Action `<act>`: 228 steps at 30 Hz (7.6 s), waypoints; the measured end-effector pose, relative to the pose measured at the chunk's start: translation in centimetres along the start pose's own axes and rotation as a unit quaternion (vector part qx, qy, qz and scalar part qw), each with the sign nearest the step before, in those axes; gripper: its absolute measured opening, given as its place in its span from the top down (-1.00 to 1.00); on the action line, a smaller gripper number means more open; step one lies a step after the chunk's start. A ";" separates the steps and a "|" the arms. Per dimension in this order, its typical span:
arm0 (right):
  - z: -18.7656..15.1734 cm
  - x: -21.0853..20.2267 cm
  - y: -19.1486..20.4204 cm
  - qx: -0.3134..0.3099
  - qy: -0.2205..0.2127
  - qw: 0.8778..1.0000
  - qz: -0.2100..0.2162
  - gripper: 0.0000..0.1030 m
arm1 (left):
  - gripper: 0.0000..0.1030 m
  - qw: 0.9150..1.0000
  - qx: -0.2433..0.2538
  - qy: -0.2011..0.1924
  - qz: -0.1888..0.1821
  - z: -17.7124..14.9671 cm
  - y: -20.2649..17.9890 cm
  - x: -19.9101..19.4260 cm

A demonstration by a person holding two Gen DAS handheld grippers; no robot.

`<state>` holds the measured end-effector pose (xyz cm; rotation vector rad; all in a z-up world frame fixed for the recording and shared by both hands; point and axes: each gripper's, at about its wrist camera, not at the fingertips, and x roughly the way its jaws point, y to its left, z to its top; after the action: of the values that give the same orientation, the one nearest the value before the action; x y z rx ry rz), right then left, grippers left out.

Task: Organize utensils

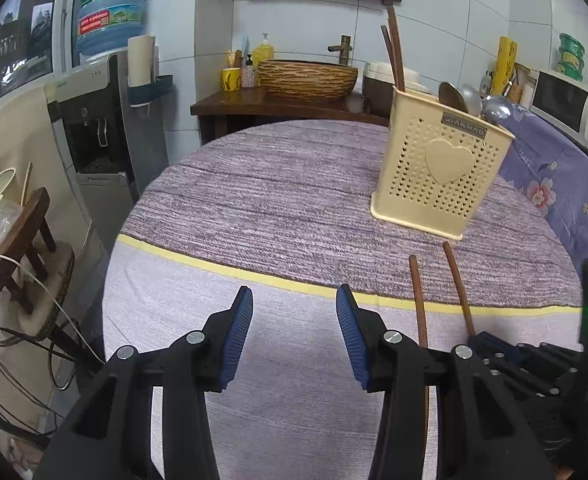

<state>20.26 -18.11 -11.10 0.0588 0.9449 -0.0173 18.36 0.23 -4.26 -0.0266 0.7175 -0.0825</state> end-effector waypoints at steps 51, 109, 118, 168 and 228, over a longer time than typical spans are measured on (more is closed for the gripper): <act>6.4 2.4 -7.5 0.031 -0.040 0.997 0.054 0.83 | 0.84 0.992 0.082 0.082 -0.050 3.2 -9.7 8.2; 23.9 -15.4 -6.8 -0.012 -0.259 0.961 0.092 0.84 | 0.84 0.980 0.001 -0.185 -0.079 23.4 -10.7 -3.1; 21.7 -11.4 -6.7 -0.007 -0.244 0.966 0.087 0.84 | 0.84 0.990 0.016 -0.125 -0.062 19.6 -10.9 2.2; -14.0 -20.2 -4.0 -0.050 -0.357 0.933 0.012 -0.89 | -0.90 0.974 -0.033 -0.219 -0.034 -9.1 -0.6 -16.6; -13.6 -19.2 -4.4 -0.027 -0.340 0.940 0.019 -0.89 | -0.90 0.982 0.010 -0.188 -0.018 -9.0 -2.0 -15.6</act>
<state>-2.20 -21.96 -3.70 0.0168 0.2506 0.0237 0.64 -0.43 -0.69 -0.0347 0.3374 -0.1166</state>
